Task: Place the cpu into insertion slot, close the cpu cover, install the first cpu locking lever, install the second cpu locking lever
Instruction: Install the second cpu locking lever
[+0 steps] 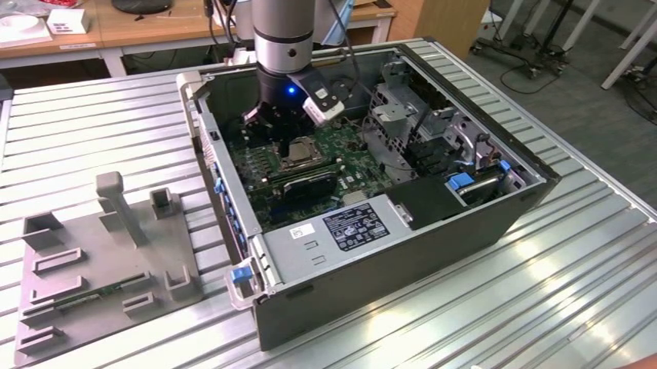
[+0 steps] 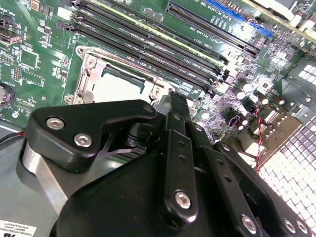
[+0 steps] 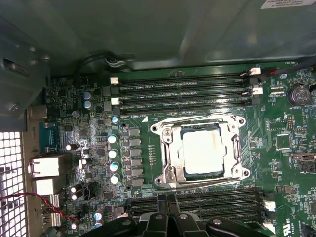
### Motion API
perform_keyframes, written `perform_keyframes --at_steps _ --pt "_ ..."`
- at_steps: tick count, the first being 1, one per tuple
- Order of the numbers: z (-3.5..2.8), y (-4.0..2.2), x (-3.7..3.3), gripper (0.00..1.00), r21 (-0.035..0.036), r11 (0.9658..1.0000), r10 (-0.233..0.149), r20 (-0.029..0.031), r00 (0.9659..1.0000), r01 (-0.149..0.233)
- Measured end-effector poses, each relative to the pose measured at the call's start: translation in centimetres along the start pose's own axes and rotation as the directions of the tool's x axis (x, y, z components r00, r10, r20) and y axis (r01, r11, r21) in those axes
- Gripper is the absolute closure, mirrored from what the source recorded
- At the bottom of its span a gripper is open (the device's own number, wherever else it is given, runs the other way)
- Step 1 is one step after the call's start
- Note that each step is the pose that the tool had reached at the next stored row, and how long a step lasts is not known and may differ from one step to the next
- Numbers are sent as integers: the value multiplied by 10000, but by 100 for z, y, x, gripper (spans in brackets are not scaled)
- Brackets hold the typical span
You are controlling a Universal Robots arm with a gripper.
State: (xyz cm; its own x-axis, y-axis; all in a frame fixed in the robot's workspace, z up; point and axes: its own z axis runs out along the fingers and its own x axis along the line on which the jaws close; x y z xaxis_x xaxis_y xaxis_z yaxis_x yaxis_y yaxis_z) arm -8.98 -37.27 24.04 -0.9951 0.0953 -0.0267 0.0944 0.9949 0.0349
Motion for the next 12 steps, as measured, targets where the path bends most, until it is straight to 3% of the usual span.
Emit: perform_keyframes --at_steps 8,12 --pt "0 0 -2 89 0 10000 0 -1 10000 0" --pt "2 5 -53 89 0 10000 -1 -1 10000 1"
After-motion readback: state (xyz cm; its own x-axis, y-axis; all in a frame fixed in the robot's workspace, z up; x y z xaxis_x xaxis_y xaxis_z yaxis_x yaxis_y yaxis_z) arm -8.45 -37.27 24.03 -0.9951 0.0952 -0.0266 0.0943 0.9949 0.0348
